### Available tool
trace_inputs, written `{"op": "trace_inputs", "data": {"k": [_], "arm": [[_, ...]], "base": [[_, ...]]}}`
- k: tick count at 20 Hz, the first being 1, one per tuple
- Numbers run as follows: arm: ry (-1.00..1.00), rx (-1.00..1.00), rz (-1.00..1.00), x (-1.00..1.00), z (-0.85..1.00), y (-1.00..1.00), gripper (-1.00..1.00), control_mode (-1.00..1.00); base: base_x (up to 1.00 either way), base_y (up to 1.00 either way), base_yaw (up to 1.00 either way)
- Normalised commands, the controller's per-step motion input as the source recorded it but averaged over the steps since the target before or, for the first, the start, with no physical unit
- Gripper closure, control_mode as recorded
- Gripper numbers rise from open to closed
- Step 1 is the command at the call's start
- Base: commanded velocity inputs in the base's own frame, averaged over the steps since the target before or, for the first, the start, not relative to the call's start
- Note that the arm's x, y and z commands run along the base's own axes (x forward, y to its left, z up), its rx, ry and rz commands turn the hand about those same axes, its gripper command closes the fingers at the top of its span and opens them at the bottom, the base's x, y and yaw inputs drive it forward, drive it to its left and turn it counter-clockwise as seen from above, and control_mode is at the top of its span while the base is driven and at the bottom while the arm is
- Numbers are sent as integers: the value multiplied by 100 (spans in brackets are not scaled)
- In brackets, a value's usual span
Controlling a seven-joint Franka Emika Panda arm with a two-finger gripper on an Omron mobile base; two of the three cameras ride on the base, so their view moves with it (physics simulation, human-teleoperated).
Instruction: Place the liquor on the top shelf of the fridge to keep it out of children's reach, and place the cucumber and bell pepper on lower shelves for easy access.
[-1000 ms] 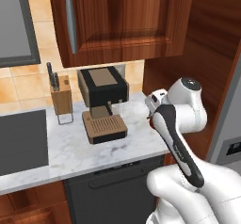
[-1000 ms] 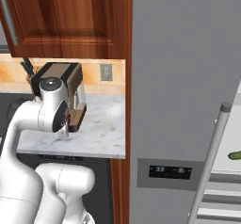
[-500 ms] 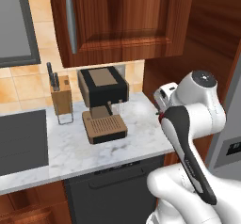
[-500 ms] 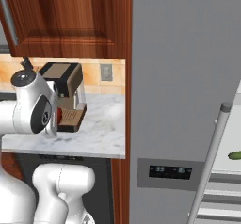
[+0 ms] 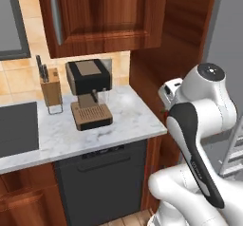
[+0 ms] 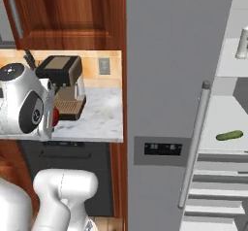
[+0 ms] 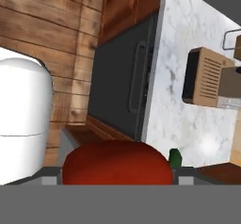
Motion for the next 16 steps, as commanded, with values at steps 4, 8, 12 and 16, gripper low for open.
{"op": "trace_inputs", "data": {"k": [4,8,12,16], "arm": [[0,0,0,0,0,0,100,100],[0,0,0,0,0,0,100,100],[0,0,0,0,0,0,100,100],[0,0,0,0,0,0,100,100]], "base": [[-100,-68,-29],[-73,-87,-40],[-10,-98,-36],[1,-97,-14]]}}
